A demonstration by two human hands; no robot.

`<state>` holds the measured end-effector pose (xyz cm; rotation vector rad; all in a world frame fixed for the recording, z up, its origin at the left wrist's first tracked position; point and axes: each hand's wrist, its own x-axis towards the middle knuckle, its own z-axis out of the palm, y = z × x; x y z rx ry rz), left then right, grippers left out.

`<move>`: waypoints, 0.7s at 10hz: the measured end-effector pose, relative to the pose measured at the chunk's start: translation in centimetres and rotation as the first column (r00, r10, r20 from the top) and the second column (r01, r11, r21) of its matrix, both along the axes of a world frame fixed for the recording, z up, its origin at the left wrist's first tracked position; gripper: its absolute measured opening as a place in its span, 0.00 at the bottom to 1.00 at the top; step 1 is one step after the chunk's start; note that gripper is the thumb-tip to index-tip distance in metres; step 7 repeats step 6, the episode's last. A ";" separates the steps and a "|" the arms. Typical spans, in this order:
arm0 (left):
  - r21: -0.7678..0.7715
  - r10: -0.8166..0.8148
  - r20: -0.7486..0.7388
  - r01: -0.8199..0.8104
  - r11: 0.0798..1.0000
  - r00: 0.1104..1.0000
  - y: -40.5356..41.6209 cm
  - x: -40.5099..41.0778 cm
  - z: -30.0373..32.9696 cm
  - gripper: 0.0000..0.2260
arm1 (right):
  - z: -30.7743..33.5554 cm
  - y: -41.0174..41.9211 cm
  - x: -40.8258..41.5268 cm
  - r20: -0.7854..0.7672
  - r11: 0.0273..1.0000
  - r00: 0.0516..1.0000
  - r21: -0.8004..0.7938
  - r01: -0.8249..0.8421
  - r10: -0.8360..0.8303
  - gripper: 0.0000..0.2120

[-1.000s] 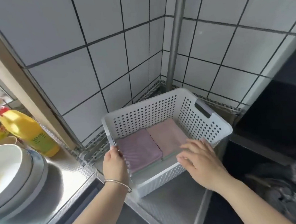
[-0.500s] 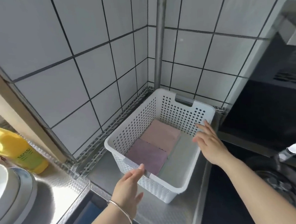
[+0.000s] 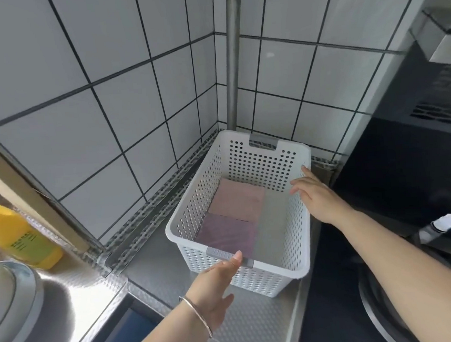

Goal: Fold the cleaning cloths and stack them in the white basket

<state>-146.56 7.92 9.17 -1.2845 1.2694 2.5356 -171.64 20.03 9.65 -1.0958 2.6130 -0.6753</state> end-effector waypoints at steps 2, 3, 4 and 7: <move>-0.047 0.001 0.005 -0.001 0.999 1.000 -0.5 -0.3 -0.7 0.08 | -0.6 0.0 -0.2 -0.025 0.999 0.999 -0.041 0.024 -0.025 0.15; -0.078 0.023 0.009 -0.022 0.997 1.000 -0.9 -0.5 -0.4 0.06 | -1.0 0.0 -0.1 -0.052 0.997 0.997 -0.057 0.053 -0.056 0.16; -0.087 0.027 0.006 -0.027 0.996 1.000 -1.0 -0.6 -0.4 0.08 | -1.1 0.1 0.1 -0.079 0.996 0.995 -0.067 0.058 -0.064 0.16; -0.118 0.013 0.023 -0.010 0.993 1.000 -0.7 0.2 -0.1 0.08 | 1.7 -0.1 0.8 -0.170 0.998 0.985 -0.055 0.021 -0.030 0.15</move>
